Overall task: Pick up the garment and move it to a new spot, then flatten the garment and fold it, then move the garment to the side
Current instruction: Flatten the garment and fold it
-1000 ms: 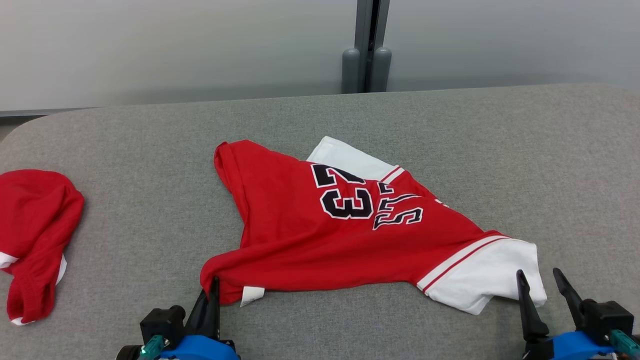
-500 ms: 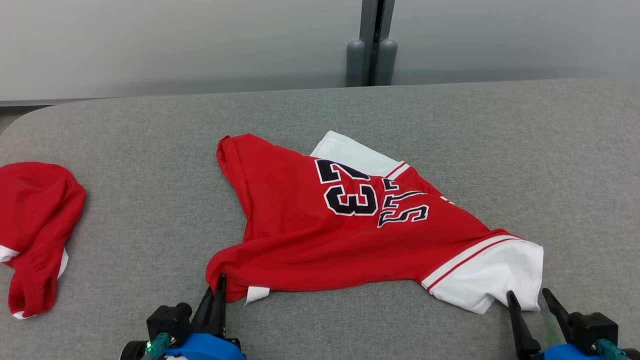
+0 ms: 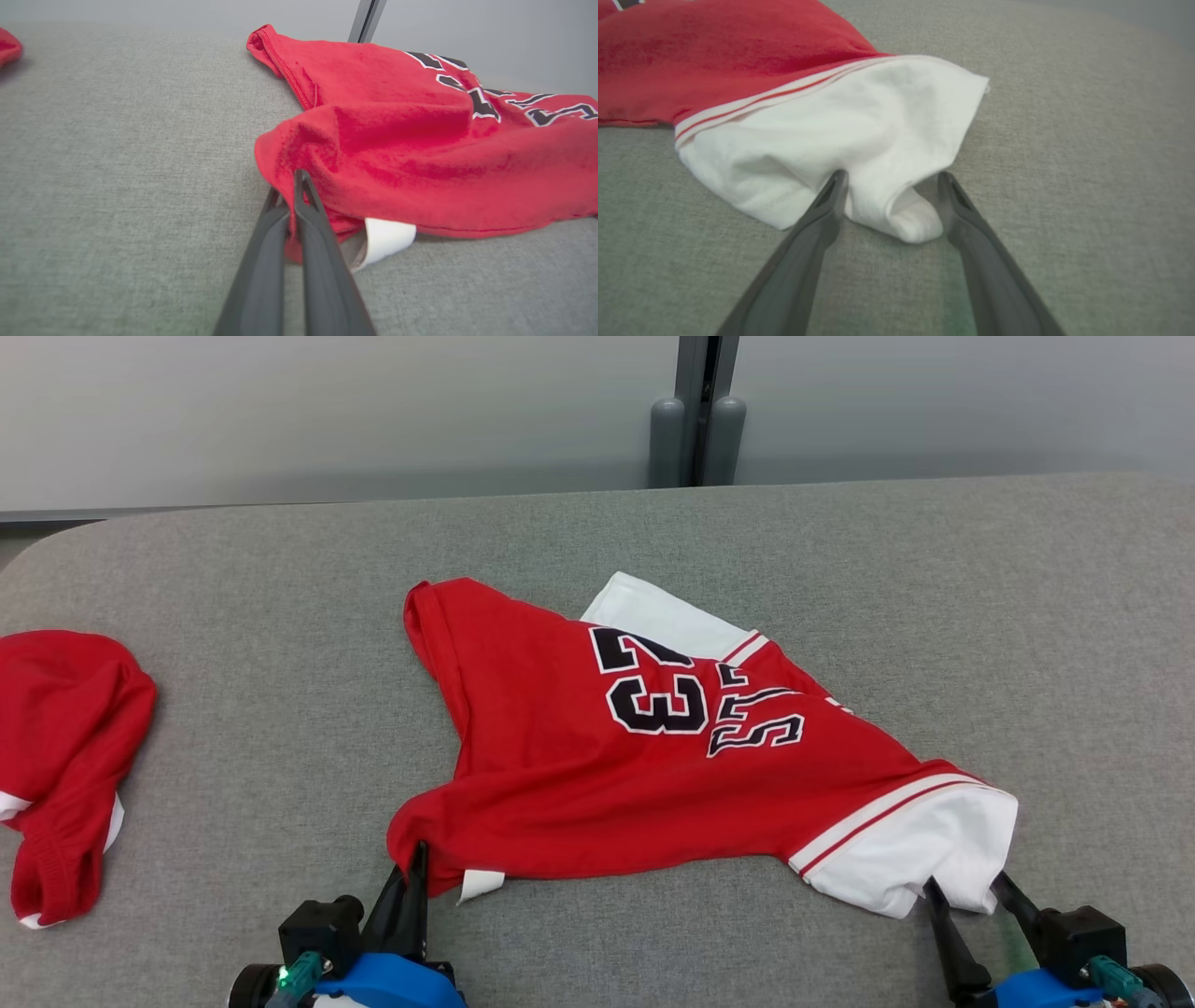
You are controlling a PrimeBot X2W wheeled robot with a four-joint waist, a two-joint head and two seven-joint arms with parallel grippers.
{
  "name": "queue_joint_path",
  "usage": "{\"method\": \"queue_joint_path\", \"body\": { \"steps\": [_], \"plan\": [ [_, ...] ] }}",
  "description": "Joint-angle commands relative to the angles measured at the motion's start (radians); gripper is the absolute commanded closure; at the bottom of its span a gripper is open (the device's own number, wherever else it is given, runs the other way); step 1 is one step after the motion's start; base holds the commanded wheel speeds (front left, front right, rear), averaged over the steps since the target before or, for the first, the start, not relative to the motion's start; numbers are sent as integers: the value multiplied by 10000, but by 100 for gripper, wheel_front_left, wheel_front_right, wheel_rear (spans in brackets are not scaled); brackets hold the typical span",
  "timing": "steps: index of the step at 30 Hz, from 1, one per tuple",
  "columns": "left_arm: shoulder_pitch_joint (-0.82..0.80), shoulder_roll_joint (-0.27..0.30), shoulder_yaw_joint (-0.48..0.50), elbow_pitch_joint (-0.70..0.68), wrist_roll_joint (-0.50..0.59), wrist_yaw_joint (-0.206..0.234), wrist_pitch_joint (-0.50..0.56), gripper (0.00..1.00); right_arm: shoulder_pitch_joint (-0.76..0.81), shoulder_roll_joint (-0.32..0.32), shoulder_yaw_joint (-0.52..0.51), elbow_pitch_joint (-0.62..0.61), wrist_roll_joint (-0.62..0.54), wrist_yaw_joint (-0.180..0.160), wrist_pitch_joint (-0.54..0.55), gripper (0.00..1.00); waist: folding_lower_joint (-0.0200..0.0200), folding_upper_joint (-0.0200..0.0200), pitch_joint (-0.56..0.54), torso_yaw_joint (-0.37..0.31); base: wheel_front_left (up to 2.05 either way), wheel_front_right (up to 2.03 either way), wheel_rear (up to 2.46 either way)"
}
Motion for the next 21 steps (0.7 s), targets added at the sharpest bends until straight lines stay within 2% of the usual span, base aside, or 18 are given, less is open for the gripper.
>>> {"method": "queue_joint_path", "body": {
  "steps": [1,5,6,7,8,9,15,19,21],
  "plan": [
    [-118,-4,-2,-32,-6,54,-26,100,-27,-77,82,-96,-36,-3,-3,0,0,0,-6,-14,0,0,0],
    [-145,-5,-63,0,-35,50,-26,100,82,-117,267,-171,-51,-3,-2,0,0,0,-21,-45,0,0,0],
    [-149,-5,-78,4,-41,53,-26,100,110,-124,309,-168,-36,-3,-2,7,0,0,-28,-47,0,0,0],
    [-154,-5,-93,11,-49,55,-26,100,134,-119,376,-170,-4,-3,-2,31,0,0,-35,-48,0,0,0],
    [-157,-5,-104,16,-50,50,-26,100,159,-126,423,-159,16,-3,-2,81,0,0,-45,-47,0,0,0],
    [-157,-5,-117,25,-48,47,-26,100,188,-125,459,-146,75,-3,-3,100,0,0,-59,-44,0,0,0],
    [-61,-6,-112,-96,3,49,-26,100,478,-89,381,-545,676,-3,-2,100,0,0,-237,18,0,0,0],
    [-42,-6,-24,-433,-1,11,-26,100,648,-133,652,-1379,1289,-3,-3,100,0,0,-390,31,0,0,0],
    [-239,-3,191,-1018,26,-34,-27,100,504,-182,888,-2544,1899,-1,-3,100,0,0,-558,29,0,0,0]
  ]
}}
